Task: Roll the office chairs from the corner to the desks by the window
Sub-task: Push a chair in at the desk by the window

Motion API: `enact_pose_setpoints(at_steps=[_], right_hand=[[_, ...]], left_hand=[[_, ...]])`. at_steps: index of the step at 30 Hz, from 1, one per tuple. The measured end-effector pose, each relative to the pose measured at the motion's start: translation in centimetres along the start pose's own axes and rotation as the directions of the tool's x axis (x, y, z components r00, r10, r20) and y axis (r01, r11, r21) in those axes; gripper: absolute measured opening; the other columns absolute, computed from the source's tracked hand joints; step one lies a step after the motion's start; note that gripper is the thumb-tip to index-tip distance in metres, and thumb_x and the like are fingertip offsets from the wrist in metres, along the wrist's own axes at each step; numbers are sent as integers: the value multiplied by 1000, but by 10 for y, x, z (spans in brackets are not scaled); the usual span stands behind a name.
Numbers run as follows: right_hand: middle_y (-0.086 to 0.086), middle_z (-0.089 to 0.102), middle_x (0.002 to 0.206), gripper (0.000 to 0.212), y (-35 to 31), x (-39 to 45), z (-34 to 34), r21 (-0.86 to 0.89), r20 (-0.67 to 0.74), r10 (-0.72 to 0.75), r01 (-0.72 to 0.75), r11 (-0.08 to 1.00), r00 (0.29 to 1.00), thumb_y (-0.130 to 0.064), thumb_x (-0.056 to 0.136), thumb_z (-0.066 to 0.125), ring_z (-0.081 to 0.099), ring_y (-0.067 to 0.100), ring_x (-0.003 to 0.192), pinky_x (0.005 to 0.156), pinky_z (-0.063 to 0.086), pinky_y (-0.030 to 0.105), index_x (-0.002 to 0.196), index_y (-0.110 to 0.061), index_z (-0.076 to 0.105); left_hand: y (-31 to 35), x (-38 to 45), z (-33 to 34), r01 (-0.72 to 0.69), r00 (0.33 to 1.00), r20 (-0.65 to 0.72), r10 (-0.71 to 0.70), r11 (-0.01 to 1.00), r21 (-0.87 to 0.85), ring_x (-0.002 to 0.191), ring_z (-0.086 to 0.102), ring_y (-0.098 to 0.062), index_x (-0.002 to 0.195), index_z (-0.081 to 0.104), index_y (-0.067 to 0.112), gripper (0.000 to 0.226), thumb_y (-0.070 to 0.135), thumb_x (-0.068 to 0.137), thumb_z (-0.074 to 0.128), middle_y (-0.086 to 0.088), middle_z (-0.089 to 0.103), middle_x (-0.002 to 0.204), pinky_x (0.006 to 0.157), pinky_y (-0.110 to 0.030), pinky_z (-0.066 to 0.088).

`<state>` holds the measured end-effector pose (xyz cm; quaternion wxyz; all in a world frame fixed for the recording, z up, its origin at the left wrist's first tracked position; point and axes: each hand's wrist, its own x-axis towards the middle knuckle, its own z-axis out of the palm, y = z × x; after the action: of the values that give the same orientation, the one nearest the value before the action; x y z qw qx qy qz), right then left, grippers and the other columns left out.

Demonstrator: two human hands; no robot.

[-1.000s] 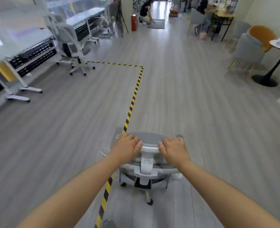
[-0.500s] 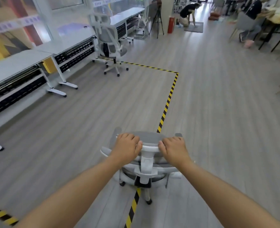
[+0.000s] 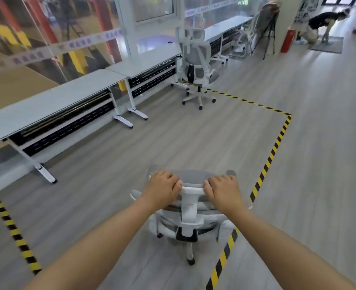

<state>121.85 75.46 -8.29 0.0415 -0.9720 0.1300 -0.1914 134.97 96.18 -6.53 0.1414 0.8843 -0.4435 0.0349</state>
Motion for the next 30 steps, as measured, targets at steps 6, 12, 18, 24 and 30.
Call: enact_pose_setpoints(at_steps=[6, 12, 18, 24, 30], right_hand=[[-6, 53, 63, 40, -4, 133, 51, 34, -3, -62, 62, 997, 998, -41, 95, 36, 45, 20, 61, 66, 22, 32, 65, -21, 54], [-6, 50, 58, 41, -17, 273, 110, 68, -13, -74, 75, 995, 997, -41, 95, 37, 37, 18, 59, 66, 25, 34, 61, -21, 48], [-5, 54, 60, 42, -36, 409, 164, 20, 27, -62, 61, 998, 998, -40, 95, 34, 47, 22, 63, 69, 22, 32, 63, -21, 54], [-4, 58, 63, 44, -56, 544, 217, 0, 62, -49, 49, 999, 997, -40, 94, 32, 50, 24, 64, 67, 31, 34, 64, -21, 57], [-4, 54, 60, 44, -71, 669, 265, 10, 37, -39, 39, 999, 999, -40, 96, 33, 45, 21, 63, 68, 25, 33, 62, -21, 54]], left_hand=[[-86, 92, -1, 68, 997, -41, -68, 998, 9, 85, 49, -22, 87, 61, 20, 44, 46, 98, 27, 0, 60, 84, 80, -37, 40], [-191, 192, 6, 109, 979, -180, -94, 991, 72, 73, 51, -22, 77, 61, 18, 41, 39, 98, 34, 1, 59, 72, 74, -36, 38], [-297, 295, 2, 100, 978, -192, -84, 992, 72, 69, 53, -22, 76, 64, 21, 40, 39, 99, 36, 2, 60, 68, 75, -38, 41], [-404, 393, -4, 78, 976, -208, -63, 995, 67, 74, 53, -23, 79, 64, 21, 43, 41, 101, 33, 3, 60, 72, 78, -40, 42], [-502, 490, -11, 64, 975, -217, -43, 994, 90, 72, 52, -20, 77, 62, 23, 42, 40, 101, 32, 5, 58, 69, 76, -39, 40]])
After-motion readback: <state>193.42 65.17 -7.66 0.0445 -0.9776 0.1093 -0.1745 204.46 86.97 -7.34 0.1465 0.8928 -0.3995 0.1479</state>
